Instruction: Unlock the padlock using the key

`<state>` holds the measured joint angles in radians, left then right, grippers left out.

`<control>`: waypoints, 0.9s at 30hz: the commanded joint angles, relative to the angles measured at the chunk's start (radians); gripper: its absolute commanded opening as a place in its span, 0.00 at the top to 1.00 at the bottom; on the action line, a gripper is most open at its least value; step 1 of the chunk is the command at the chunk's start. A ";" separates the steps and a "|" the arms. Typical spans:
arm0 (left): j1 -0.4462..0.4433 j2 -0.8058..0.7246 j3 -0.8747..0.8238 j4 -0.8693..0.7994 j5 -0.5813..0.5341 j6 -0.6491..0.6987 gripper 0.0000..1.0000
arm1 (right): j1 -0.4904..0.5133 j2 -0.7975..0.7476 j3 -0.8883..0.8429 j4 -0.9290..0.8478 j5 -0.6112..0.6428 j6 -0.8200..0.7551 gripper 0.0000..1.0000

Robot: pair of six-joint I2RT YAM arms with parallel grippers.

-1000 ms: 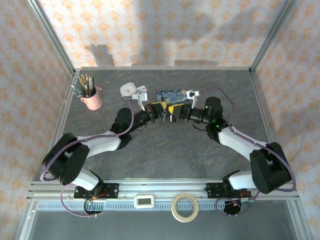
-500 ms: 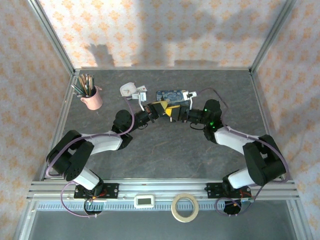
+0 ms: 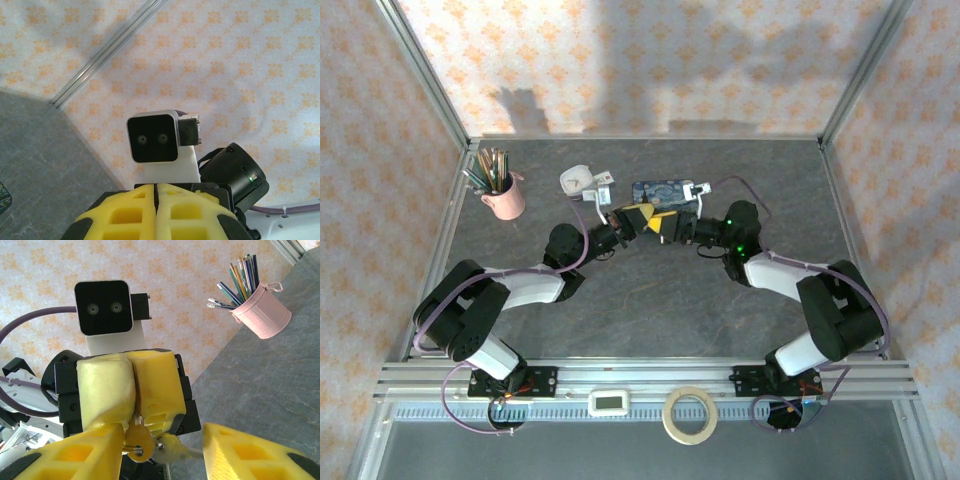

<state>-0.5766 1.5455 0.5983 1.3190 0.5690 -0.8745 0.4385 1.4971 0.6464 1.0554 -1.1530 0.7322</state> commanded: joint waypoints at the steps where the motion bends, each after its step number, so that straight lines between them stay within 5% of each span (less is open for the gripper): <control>1: -0.017 0.003 -0.011 0.075 0.027 0.000 1.00 | 0.017 -0.022 -0.008 0.019 -0.032 -0.020 0.54; 8: -0.017 0.007 -0.015 0.114 0.035 -0.006 1.00 | 0.017 -0.033 -0.004 -0.026 -0.042 -0.048 0.53; 13: -0.017 0.010 -0.017 0.136 0.034 -0.023 1.00 | 0.017 -0.020 -0.010 -0.012 -0.019 -0.041 0.78; 20: -0.017 -0.009 -0.020 0.117 0.019 -0.035 0.97 | 0.017 -0.023 -0.015 -0.037 0.011 -0.072 0.99; 25: 0.005 -0.068 -0.043 0.024 -0.063 -0.036 0.24 | 0.018 -0.082 0.006 -0.261 0.091 -0.243 1.00; 27: 0.015 -0.089 -0.043 -0.038 -0.078 -0.018 0.21 | 0.018 -0.111 0.023 -0.381 0.127 -0.328 1.00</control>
<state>-0.5762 1.5043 0.5617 1.3228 0.5323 -0.9039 0.4538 1.4517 0.6411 0.8383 -1.0943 0.5545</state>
